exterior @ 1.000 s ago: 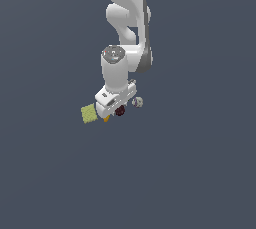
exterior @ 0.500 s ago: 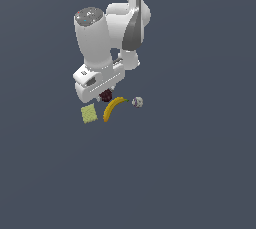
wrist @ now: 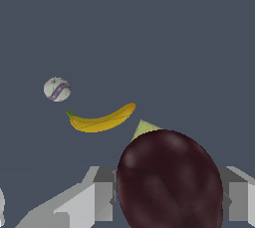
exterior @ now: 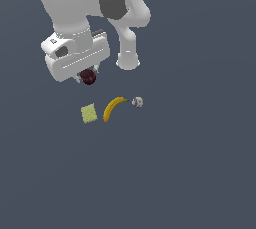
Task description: Pick up a designated object from a clutter of objects.
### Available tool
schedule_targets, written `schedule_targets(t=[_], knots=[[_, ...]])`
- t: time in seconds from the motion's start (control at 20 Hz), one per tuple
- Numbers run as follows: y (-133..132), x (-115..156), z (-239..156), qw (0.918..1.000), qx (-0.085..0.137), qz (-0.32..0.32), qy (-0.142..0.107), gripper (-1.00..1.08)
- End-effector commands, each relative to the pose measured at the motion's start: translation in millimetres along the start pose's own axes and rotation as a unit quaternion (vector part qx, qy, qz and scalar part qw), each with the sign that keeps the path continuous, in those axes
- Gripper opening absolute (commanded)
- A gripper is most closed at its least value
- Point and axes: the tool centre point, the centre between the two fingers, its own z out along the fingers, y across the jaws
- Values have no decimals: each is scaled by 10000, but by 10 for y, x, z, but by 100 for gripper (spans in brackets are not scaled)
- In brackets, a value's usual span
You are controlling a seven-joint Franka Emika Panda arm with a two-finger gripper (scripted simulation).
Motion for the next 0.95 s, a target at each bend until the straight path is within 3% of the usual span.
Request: schedule_targets(t=[0.0,0.45,0.9], knots=[[77,-89,-225,10000,1,-2,-3,-100],[286,-282,-744,10000,-3,-1,-10,-100],[348,-318,-864,10000,-4,-2,-12,-100]])
